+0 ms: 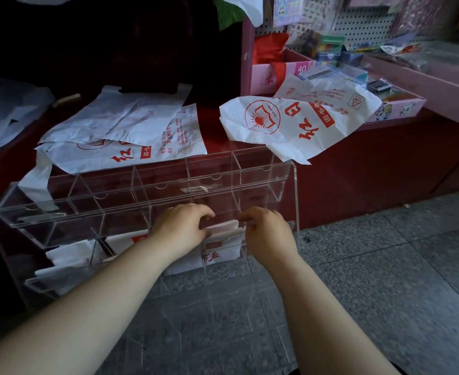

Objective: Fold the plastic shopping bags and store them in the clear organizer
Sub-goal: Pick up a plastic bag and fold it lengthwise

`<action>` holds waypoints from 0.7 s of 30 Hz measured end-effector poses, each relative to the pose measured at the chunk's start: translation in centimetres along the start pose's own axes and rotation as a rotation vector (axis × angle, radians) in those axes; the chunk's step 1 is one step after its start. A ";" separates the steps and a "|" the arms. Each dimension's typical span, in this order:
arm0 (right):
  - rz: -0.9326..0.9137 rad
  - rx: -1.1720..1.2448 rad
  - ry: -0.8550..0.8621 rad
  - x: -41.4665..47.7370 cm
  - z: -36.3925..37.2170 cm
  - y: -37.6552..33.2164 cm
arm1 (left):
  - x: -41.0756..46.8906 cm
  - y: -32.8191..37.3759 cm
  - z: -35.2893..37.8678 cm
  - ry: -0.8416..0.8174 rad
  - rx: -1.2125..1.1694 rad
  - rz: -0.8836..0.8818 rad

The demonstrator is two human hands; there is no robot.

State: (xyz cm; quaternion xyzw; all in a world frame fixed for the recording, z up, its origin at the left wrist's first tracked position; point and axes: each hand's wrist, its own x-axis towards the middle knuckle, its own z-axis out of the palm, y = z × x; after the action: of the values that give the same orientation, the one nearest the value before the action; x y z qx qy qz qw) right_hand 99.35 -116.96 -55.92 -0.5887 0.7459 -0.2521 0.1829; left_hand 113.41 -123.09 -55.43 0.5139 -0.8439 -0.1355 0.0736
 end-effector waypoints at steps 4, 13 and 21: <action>0.014 0.024 0.036 0.1 0.3 0.1 | -0.2 -0.2 0.4 0.020 0.034 0.039; 0.045 0.155 0.156 0.3 -0.1 0.4 | -2.1 -1.2 0.7 0.193 -0.159 0.051; -0.028 0.274 0.337 -0.5 -0.5 -0.7 | -7.5 -4.4 3.4 0.065 0.060 0.108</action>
State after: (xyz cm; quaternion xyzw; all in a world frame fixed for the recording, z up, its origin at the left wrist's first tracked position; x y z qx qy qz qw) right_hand 99.76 -116.48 -55.14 -0.5183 0.7163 -0.4486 0.1304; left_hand 119.68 -117.79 -59.86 0.4736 -0.8713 -0.0890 0.0928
